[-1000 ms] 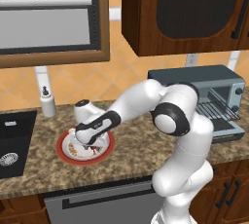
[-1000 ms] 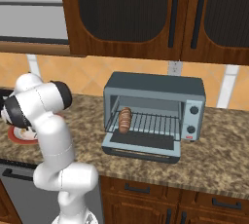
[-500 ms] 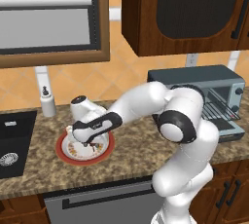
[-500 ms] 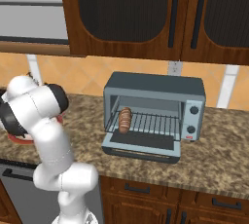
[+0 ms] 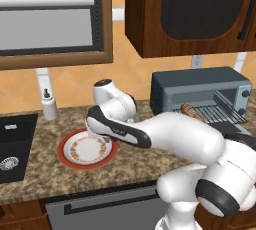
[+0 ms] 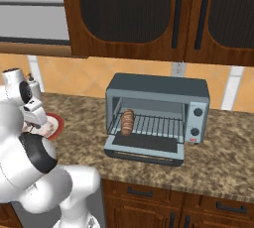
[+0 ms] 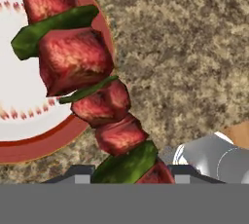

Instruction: Pick up the kebab skewer and baguette bread, and place them inside the toaster oven. Close the toaster oven door and start by setting the timer.

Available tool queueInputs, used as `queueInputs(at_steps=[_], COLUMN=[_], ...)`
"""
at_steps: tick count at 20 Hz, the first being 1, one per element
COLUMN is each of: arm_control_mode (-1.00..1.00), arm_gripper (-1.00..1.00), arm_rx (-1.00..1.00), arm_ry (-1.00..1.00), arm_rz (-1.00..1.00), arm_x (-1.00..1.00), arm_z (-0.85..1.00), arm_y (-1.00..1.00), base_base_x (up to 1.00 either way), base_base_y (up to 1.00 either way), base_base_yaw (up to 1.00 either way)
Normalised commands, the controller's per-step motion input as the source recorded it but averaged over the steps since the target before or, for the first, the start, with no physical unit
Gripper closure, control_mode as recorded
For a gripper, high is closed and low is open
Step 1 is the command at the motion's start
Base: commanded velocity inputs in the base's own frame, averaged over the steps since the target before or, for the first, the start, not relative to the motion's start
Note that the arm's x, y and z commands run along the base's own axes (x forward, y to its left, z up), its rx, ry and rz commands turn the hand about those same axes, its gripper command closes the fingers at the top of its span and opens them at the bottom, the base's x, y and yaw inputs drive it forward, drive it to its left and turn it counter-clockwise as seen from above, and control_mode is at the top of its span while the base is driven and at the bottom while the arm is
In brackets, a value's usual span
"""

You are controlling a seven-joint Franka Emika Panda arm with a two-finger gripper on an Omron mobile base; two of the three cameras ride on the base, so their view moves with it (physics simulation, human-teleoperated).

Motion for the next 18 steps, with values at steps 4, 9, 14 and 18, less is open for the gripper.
queueInputs(at_steps=[4,9,14,18], arm_control_mode=[-1.00,-1.00,-1.00,-1.00], arm_gripper=[1.00,1.00,1.00,1.00], arm_rx=[0.00,0.00,0.00,0.02], arm_ry=[0.04,0.05,0.03,0.01], arm_rz=[0.02,0.07,0.11,0.11], arm_x=[-0.66,-0.48,-0.36,-0.28], arm_z=[0.63,0.63,0.61,0.54], arm_y=[-1.00,-1.00,-1.00,-1.00], base_base_x=[0.00,0.00,0.00,0.00], base_base_y=[0.00,0.00,0.00,0.00], base_base_yaw=[0.00,0.00,0.00,0.00])
